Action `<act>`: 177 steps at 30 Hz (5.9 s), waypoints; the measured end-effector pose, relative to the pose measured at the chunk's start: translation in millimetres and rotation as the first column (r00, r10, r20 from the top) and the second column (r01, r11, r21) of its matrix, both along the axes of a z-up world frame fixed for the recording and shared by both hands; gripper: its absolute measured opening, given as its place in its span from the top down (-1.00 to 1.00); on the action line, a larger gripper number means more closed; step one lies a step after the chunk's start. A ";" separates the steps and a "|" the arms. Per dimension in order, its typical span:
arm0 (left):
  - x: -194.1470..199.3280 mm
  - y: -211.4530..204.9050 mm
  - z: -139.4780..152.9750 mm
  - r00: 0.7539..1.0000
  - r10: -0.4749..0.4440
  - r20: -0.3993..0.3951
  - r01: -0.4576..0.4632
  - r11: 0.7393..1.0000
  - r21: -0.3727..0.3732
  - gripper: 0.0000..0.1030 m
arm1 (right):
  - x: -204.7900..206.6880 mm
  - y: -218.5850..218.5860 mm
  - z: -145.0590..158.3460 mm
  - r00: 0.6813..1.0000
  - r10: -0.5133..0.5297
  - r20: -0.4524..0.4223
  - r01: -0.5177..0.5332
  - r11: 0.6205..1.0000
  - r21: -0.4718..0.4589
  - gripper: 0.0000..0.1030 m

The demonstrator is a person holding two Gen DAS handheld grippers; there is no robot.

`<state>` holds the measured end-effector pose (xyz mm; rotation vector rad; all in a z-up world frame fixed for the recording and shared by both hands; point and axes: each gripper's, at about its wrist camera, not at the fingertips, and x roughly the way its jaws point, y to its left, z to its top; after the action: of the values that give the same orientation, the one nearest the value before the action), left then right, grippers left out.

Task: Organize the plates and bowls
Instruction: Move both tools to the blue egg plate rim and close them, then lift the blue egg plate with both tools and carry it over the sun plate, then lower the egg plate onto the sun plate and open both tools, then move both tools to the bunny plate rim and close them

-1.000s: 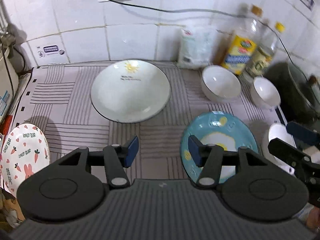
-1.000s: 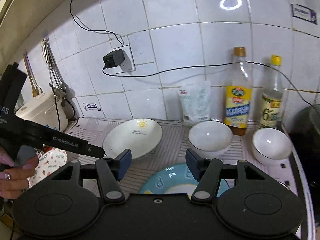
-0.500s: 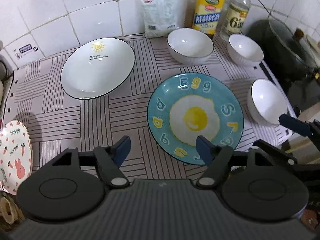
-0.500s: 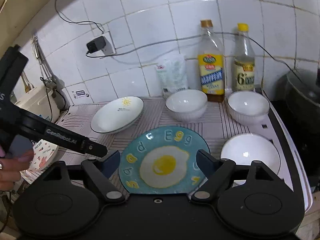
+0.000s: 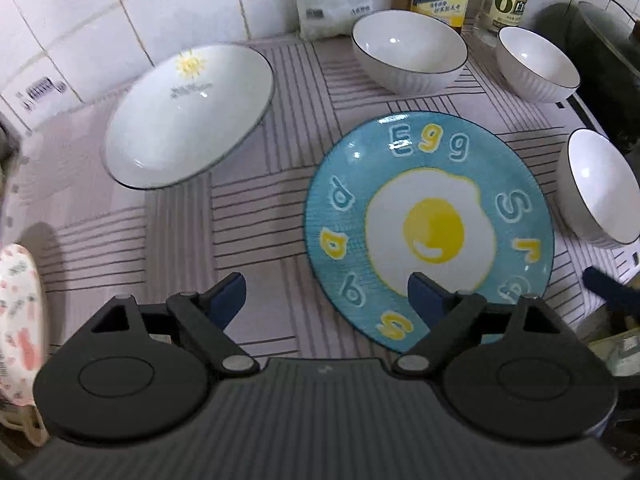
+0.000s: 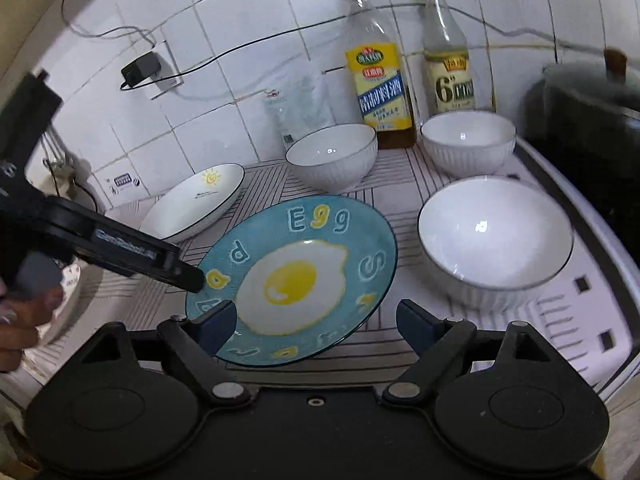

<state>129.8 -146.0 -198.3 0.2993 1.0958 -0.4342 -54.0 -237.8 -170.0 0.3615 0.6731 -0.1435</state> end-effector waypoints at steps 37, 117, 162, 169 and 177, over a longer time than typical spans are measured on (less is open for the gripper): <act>25.0 -6.1 -32.4 0.989 -0.129 -0.070 0.128 0.992 -0.019 0.34 | 40.3 -38.9 -46.5 0.981 -0.146 -0.129 0.174 0.955 0.239 0.64; 206.1 124.7 -9.6 0.973 0.175 -0.153 -0.168 0.984 0.054 0.34 | 295.9 96.8 -2.2 0.955 0.129 -0.269 -0.115 0.991 0.066 0.57; 27.2 181.6 101.3 0.942 0.336 0.012 -0.336 0.942 -0.011 0.33 | 166.1 132.1 94.2 0.926 0.373 -0.064 -0.378 0.901 -0.212 -0.20; 2.3 215.6 108.4 0.920 0.390 0.018 -0.390 0.920 -0.038 0.30 | 147.7 142.3 91.4 0.900 0.435 -0.036 -0.435 0.887 -0.155 -0.32; -9.9 247.3 93.3 0.918 0.396 -0.003 -0.396 0.918 -0.018 0.16 | 137.9 168.9 91.3 0.857 0.516 -0.020 -0.513 0.847 -0.138 -0.42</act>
<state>119.9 101.4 -105.0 0.0552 1.1183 -0.0806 83.9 -68.9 -78.6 0.0366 0.7173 0.3267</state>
